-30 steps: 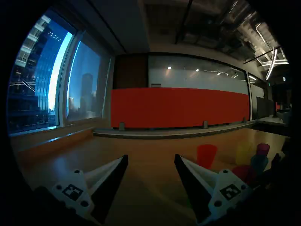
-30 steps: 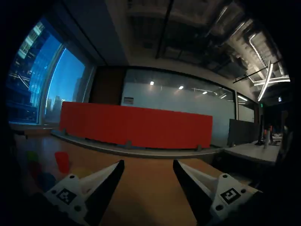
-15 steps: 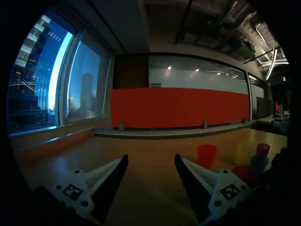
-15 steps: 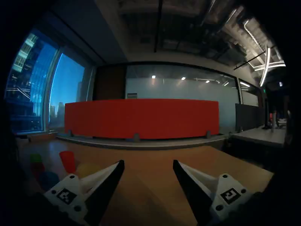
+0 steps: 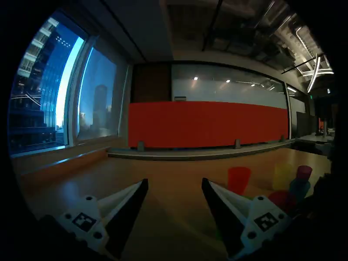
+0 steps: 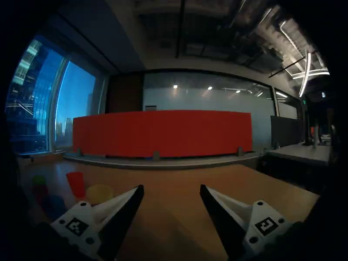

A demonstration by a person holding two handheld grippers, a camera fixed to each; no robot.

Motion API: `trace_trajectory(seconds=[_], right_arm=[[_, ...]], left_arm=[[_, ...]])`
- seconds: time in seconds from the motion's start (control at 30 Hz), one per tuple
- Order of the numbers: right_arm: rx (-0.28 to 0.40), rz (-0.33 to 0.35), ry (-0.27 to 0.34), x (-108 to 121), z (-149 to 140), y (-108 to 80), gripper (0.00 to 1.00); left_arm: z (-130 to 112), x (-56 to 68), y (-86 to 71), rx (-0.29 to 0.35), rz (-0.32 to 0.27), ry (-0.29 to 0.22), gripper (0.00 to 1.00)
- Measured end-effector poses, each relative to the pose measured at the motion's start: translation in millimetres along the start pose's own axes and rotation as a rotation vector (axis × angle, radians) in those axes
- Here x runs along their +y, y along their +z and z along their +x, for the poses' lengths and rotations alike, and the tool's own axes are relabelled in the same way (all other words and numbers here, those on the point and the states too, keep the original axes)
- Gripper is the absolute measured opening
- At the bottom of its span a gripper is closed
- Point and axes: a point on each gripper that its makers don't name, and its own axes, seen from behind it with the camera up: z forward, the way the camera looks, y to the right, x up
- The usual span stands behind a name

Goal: Pour water

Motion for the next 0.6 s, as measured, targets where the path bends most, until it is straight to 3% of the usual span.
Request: trace_trajectory(seconds=[0.6], right_arm=[[-0.016,-0.011,-0.015,0.3,-4.1,1.3,1.00]], left_arm=[[0.5,-0.1,0.4,0.000,0.000,0.000,0.91]])
